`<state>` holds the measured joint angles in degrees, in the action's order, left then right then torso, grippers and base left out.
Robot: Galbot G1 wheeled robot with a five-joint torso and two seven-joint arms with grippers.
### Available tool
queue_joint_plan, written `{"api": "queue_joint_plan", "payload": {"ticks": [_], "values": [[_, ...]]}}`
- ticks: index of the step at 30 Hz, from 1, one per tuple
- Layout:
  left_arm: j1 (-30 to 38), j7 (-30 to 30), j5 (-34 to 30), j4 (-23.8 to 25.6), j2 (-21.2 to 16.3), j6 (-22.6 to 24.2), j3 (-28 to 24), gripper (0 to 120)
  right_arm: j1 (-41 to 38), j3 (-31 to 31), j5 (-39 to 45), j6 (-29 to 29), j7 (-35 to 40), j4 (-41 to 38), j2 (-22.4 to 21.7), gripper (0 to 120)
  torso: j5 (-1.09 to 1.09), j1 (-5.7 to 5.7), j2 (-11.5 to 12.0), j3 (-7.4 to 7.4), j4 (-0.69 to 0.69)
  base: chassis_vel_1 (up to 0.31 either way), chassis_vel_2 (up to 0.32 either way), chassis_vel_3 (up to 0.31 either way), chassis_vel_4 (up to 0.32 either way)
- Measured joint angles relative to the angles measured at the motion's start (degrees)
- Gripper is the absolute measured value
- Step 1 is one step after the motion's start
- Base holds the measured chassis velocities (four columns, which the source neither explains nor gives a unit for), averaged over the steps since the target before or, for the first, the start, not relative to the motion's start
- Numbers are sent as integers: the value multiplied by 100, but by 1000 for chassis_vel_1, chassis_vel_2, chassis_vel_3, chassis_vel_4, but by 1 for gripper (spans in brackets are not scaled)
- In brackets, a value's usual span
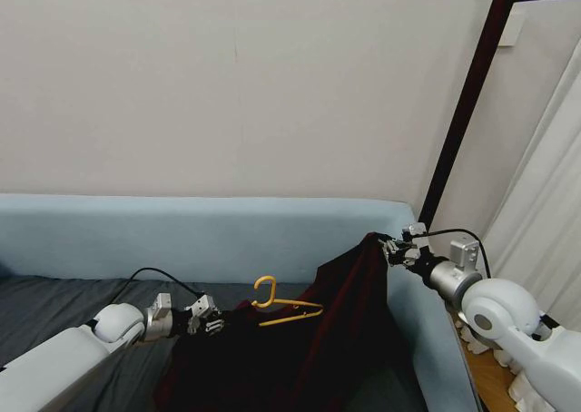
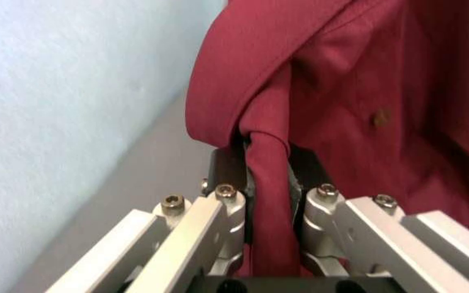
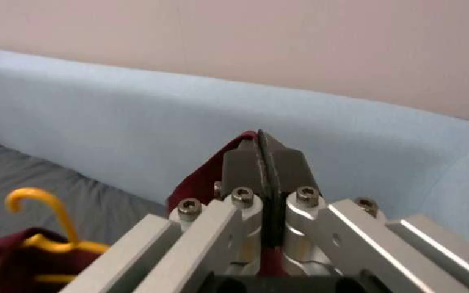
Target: Pick up the clothes from the sofa and hang them on the clothes hanger.
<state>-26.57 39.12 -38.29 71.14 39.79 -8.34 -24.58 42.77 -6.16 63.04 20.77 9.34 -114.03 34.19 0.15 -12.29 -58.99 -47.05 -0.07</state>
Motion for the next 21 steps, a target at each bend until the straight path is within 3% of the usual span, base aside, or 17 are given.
{"api": "queue_joint_plan", "payload": {"ticks": [11,21], "values": [[505,-233,-282,-35,545,149,-377,7,3,-59,378,143,287,-750,-282,0,0,0,0,0,-3,0,0,0,0],[627,163,-274,126,538,149,-764,7,-54,-200,473,113,295,-610,-674,0,1,0,0,0,-1,0,0,0,0]]}}
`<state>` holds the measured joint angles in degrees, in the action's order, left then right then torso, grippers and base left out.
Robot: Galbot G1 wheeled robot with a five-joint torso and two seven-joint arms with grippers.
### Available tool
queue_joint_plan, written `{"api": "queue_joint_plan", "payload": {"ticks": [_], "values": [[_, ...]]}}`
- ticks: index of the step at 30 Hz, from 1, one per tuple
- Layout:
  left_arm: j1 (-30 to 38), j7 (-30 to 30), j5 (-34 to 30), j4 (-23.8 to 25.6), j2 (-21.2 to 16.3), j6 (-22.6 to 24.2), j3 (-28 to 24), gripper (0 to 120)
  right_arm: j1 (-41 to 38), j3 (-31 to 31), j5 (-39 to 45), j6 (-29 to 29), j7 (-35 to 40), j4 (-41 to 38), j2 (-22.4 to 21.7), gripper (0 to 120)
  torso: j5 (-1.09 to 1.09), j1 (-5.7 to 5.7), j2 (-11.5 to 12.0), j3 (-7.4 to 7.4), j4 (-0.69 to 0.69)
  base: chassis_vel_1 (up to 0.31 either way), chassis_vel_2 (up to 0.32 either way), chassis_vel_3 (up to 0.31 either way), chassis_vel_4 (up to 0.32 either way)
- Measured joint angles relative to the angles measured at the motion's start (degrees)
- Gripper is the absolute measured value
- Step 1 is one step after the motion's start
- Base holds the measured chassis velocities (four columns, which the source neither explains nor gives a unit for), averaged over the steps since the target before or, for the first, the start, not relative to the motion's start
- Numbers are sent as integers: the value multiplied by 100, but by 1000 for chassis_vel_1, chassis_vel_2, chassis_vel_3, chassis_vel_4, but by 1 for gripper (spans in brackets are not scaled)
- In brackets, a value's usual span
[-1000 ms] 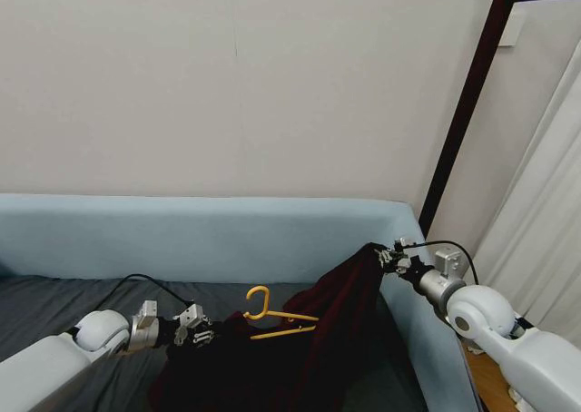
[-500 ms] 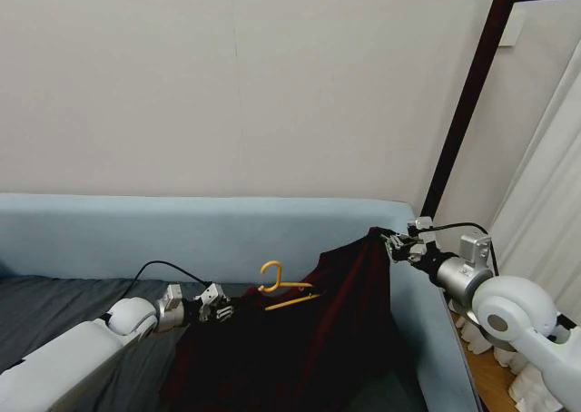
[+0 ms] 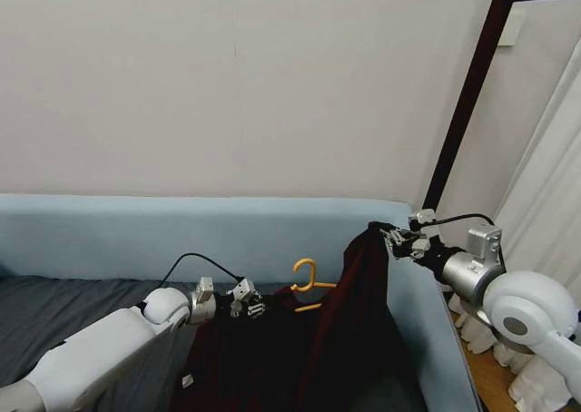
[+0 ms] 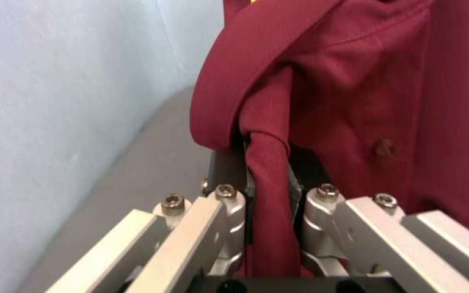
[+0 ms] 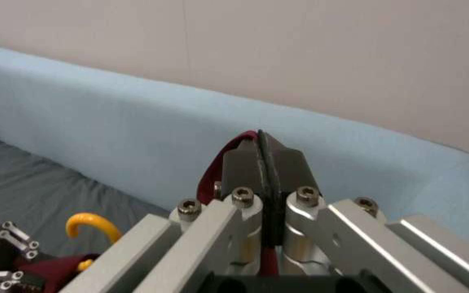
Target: Pick up the clothes from the sofa and hang them on the clothes hanger.
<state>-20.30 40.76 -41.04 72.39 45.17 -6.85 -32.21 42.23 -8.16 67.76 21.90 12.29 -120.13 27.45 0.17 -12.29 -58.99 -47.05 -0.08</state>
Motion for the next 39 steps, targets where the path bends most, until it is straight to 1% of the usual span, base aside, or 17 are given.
{"api": "queue_joint_plan", "payload": {"ticks": [6,8,10,12,15,18,19,22,25,26,27,30,34,39], "values": [[-2,150,26,-27,-3,-1,-86,7,15,-56,26,-45,-48,-40,-122,0,-1,0,0,0,1,0,0,0,0],[46,209,94,19,75,-1,-187,7,-30,-61,24,-62,-76,-65,-222,0,0,0,0,0,1,0,0,0,0],[50,161,128,-9,136,0,-188,7,-10,-61,26,-62,-70,-127,-239,0,0,0,0,0,1,0,0,0,0],[52,54,147,-148,296,9,-175,7,31,-60,45,-61,-38,-334,-288,0,-1,0,0,0,-1,0,0,0,0],[59,-3,158,-250,406,16,-163,7,24,-63,96,-60,-13,-488,-342,0,-2,0,0,0,-1,0,0,0,0],[91,-170,183,-390,588,21,-85,7,50,-191,258,-31,20,-771,-443,0,-3,0,0,0,1,0,0,0,0],[91,-170,183,-390,588,21,-85,7,50,-191,258,-31,20,-771,-443,0,-3,0,0,0,1,0,0,0,0],[285,-421,108,-635,753,22,28,7,242,-337,348,-22,97,-1186,-503,0,-2,0,0,0,0,0,0,0,0],[466,-541,-23,-761,818,26,58,7,326,-385,387,-16,172,-1417,-507,0,-3,0,0,0,0,0,0,0,0],[624,-594,-151,-830,845,27,70,7,364,-411,428,-5,229,-1572,-498,0,-2,0,0,0,-1,0,0,0,0],[785,-615,-287,-871,850,28,77,7,383,-425,473,16,277,-1684,-482,0,-1,0,0,0,-1,0,0,0,0],[969,-619,-439,-877,823,29,100,7,419,-428,505,35,323,-1807,-455,0,-2,0,0,0,-1,0,0,0,0],[1198,-617,-667,-815,691,31,187,7,573,-446,464,62,334,-1909,-410,0,-2,0,0,0,1,0,0,0,0],[1504,-576,-1004,-736,420,53,212,7,992,-575,257,62,299,-2068,-333,0,-2,-1,0,0,1,0,0,0,0]]}}
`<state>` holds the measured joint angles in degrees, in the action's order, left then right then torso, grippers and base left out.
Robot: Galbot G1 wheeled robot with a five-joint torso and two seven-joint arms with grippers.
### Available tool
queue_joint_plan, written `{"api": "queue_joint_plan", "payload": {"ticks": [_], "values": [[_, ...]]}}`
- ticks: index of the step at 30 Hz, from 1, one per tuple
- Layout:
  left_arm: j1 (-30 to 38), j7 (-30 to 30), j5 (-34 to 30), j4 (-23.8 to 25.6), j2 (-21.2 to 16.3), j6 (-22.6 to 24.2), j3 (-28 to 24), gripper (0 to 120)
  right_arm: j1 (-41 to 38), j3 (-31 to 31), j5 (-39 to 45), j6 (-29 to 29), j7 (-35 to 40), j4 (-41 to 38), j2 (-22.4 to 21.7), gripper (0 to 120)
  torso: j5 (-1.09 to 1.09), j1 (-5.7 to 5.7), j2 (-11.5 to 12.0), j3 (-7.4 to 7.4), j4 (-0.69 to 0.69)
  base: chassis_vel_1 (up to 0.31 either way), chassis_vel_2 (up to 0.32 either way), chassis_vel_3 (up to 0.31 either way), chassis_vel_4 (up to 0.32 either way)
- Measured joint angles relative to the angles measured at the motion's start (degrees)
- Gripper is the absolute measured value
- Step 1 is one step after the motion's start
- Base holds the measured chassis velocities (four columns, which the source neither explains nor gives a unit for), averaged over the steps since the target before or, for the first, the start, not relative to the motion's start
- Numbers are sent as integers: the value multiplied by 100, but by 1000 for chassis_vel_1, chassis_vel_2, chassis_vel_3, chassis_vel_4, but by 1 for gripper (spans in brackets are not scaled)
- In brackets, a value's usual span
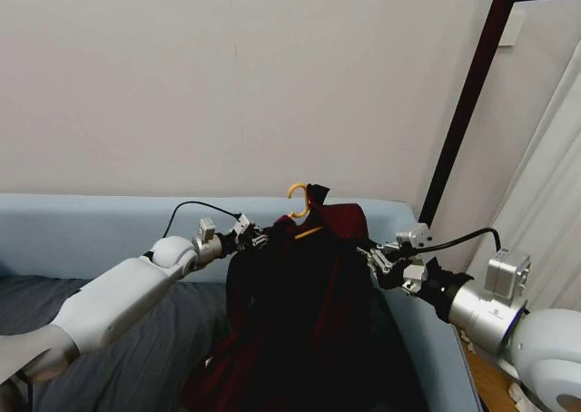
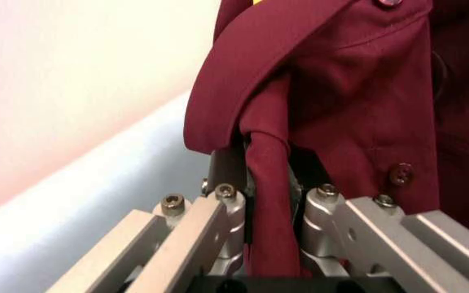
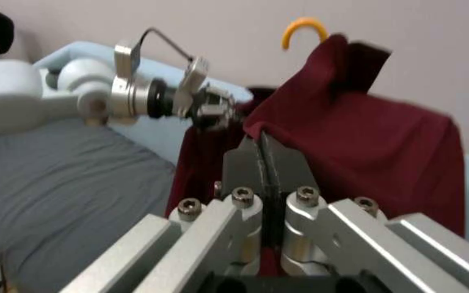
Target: Pick up the clothes from the sofa and hang them on the clothes hanger.
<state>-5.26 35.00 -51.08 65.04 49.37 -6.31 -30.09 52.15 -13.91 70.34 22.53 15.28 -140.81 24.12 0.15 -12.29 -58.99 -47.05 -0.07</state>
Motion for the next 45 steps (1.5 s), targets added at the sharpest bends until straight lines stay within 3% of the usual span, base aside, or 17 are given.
{"api": "queue_joint_plan", "payload": {"ticks": [6,12,18,25,32,43,45], "values": [[253,-23,-278,180,-233,57,-3,7,453,-14,-405,-5,-204,-220,157,0,-2,0,0,0,-2,0,0,0,0],[600,-78,-632,535,-591,132,-62,7,1116,8,-1351,-207,-611,-130,341,0,-1,1,0,0,0,0,0,0,0],[1065,-153,-1011,1213,-963,239,-282,7,1233,117,-1751,-403,-711,186,523,0,-2,0,0,0,0,0,0,0,0],[2143,-29,-1489,1748,-1284,309,-1009,7,1599,190,-2507,-835,-896,587,811,0,1,1,-1,1,-2,0,0,0,0],[2889,227,-1361,1725,-1233,182,-1716,7,1633,235,-2814,-1062,-910,938,970,0,0,0,0,0,0,0,0,0,0],[3060,221,-1095,1722,-843,72,-1803,7,1563,259,-3056,-1158,-1020,1341,1064,0,1,0,0,0,-2,0,0,0,0],[3065,220,-1060,1721,-816,60,-1794,7,1658,213,-3097,-1161,-1055,1230,1060,6,0,1,0,0,0,0,0,0,0]]}}
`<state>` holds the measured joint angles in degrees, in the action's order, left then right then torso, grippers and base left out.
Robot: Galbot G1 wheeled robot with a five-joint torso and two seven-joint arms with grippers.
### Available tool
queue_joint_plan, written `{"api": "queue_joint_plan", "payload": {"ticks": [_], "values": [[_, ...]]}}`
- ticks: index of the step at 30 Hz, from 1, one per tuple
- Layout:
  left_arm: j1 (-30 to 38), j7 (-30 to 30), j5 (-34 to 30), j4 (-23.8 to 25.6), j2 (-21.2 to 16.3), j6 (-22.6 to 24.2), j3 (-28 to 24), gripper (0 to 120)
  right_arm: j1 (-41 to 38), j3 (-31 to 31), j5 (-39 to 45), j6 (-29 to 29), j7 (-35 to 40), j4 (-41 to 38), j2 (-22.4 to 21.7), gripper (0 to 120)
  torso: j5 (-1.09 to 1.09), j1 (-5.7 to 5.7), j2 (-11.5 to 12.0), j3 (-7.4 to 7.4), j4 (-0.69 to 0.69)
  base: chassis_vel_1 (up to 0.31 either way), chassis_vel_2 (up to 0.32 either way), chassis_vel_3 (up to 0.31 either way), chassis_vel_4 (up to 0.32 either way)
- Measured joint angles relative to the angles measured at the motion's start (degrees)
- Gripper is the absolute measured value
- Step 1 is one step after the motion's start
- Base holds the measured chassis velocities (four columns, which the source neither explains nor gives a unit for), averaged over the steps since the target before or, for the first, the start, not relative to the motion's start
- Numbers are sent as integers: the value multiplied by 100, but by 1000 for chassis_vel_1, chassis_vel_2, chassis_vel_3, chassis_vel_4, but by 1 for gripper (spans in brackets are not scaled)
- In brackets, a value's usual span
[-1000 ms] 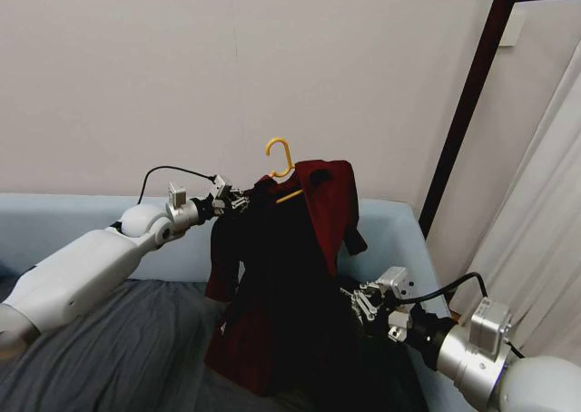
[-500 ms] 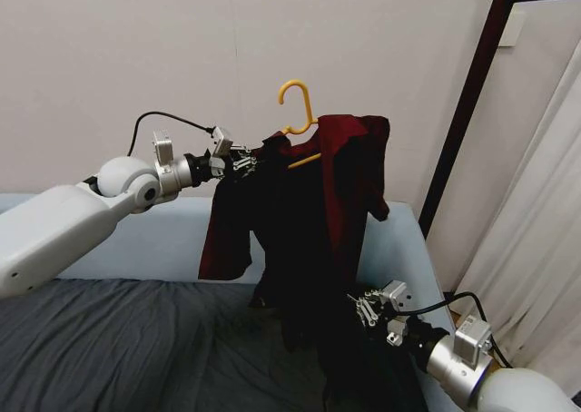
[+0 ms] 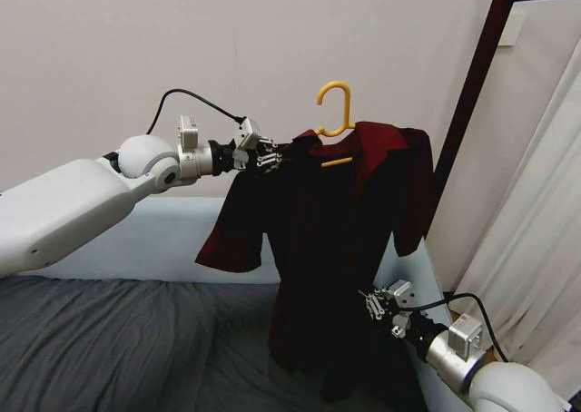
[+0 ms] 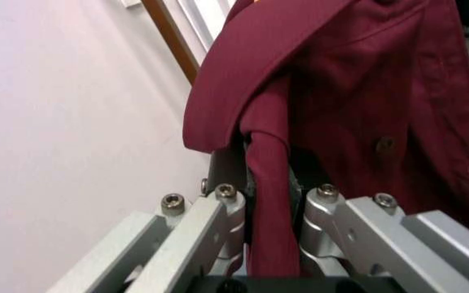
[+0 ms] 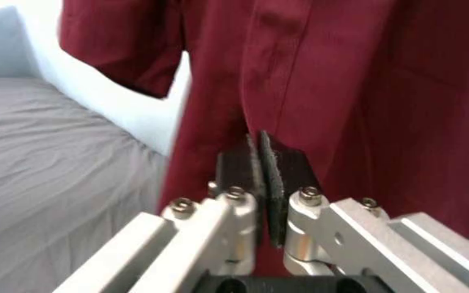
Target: Pick up the clothes from the sofa and hang them on the clothes hanger.
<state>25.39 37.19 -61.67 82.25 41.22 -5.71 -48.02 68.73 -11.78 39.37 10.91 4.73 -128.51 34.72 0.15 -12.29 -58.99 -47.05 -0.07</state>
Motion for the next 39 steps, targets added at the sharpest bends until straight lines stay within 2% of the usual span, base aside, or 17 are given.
{"api": "queue_joint_plan", "payload": {"ticks": [2,3,7,8,10,13,14,19,20,24,25,29,35,39], "values": [[18,1,35,-25,2,-17,0,7,97,-64,-52,-7,-9,-135,-13,15,0,0,0,0,0,0,0,0,0],[18,1,35,-25,2,-17,0,7,97,-64,-52,-7,-9,-135,-13,15,0,0,0,0,0,0,0,0,0],[48,1,85,-47,-32,-33,3,7,304,-239,-111,1,52,-477,-33,33,0,0,0,0,-1,0,0,0,0],[48,1,85,-47,-32,-33,3,7,304,-239,-111,1,52,-477,-33,33,0,0,0,0,-1,0,0,0,0],[57,2,109,-35,-72,-36,9,7,367,-308,-102,12,185,-613,-19,39,-1,0,0,0,-1,0,0,0,0],[60,4,127,14,-205,-39,30,7,421,-454,140,20,523,-842,52,56,-1,0,0,0,1,0,0,0,0],[60,4,127,14,-205,-39,30,7,421,-454,140,20,523,-842,52,56,-1,0,0,0,1,0,0,0,0],[47,10,158,128,-301,-40,29,7,-109,-607,857,16,1139,-953,36,77,0,0,0,0,-1,0,0,0,0],[47,10,158,128,-301,-40,29,7,-109,-607,857,16,1139,-953,36,77,0,0,0,0,-1,0,0,0,0],[7,18,272,267,-346,-42,14,7,-605,-841,1739,20,1573,-907,-146,94,-1,0,0,0,1,0,0,0,0],[7,18,272,267,-346,-42,14,7,-605,-841,1739,20,1573,-907,-146,94,-1,0,0,0,1,0,0,0,0],[-9,43,369,281,-273,-69,-18,7,-737,-1182,2711,83,1946,-1049,-197,100,0,0,0,0,-2,0,0,0,0],[-60,41,435,383,-198,-82,-31,7,-949,-1303,3700,123,2093,-1072,-237,100,0,0,0,0,0,0,0,0,0],[-160,23,442,499,-198,-76,2,7,-1031,-1292,4007,105,2073,-982,-242,100,0,0,0,0,-1,0,0,0,0]]}}
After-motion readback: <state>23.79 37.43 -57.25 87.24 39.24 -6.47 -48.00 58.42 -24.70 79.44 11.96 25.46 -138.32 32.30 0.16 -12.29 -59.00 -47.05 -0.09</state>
